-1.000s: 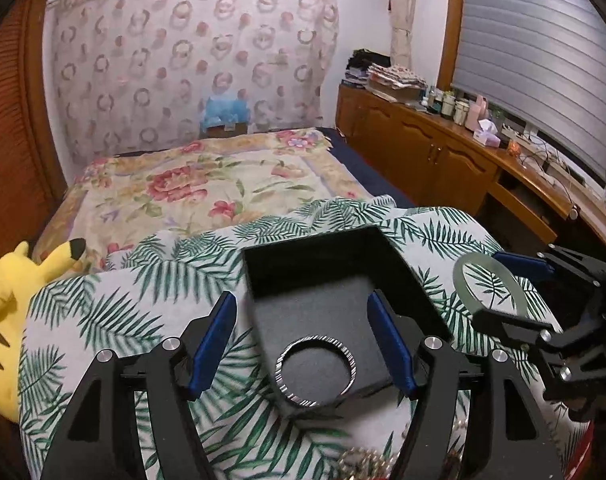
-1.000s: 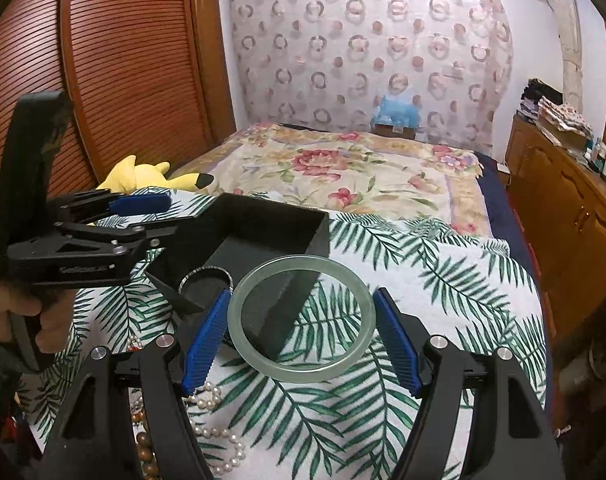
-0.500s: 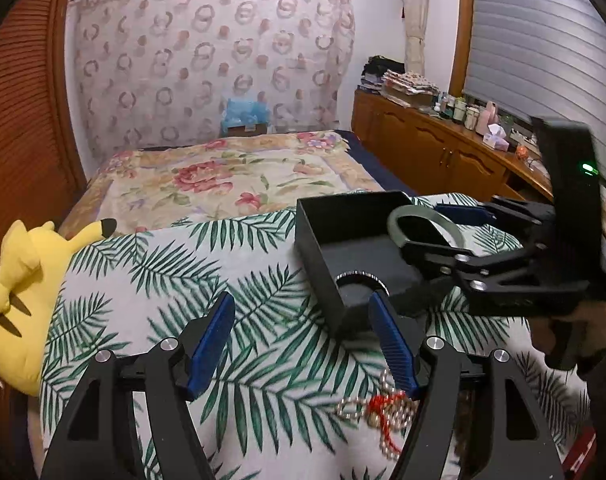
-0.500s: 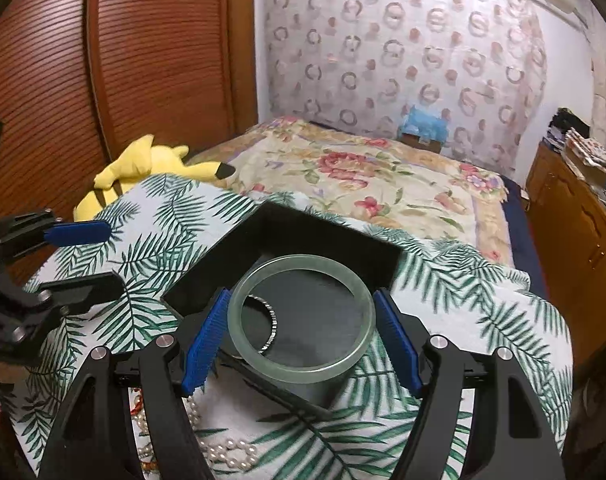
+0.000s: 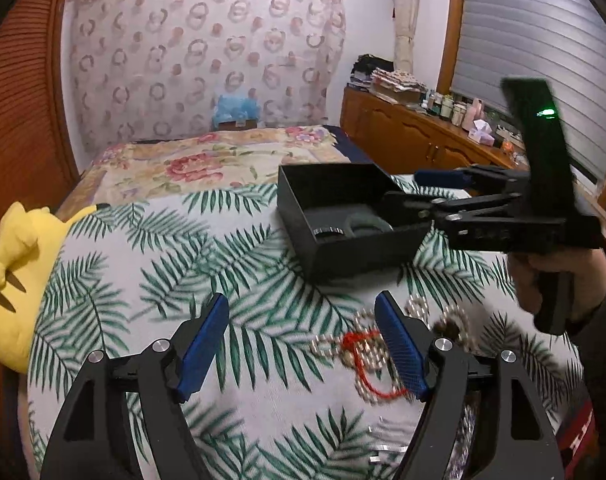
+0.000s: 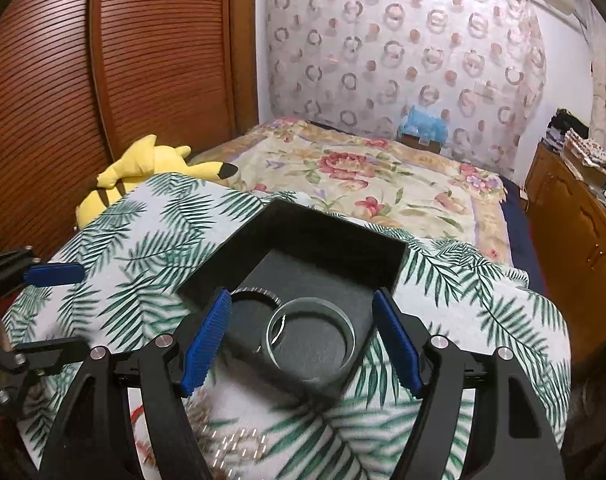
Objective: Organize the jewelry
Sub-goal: 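Grasp the purple-flower hair comb with the right tool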
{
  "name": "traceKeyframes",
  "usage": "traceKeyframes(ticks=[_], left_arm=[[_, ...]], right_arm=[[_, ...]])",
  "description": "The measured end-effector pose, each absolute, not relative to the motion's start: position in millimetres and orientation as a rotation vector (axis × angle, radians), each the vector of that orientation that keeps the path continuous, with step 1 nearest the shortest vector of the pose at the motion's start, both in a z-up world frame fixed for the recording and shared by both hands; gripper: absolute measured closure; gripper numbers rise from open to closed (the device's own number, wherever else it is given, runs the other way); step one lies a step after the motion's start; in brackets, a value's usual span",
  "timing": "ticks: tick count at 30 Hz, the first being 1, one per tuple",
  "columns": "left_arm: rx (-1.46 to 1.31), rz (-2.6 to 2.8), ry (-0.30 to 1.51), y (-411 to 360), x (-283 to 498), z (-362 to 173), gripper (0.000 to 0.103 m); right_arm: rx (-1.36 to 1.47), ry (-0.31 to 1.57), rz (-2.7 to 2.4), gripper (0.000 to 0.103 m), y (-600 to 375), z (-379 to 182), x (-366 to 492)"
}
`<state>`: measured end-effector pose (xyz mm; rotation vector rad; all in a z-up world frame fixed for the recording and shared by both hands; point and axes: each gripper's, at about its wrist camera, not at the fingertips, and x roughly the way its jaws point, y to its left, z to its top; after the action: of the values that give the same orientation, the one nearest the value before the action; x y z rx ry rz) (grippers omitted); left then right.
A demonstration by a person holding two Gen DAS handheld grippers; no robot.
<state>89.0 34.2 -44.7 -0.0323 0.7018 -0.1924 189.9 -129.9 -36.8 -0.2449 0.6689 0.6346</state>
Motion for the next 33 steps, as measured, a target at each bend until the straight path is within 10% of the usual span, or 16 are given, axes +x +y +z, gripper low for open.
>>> traceKeyframes(ticks=[33], left_arm=[[-0.053,-0.154,0.771,49.6,22.7,-80.2,0.030]], right_arm=[[-0.376,0.802,0.928,0.038,-104.9,-94.6,26.0]])
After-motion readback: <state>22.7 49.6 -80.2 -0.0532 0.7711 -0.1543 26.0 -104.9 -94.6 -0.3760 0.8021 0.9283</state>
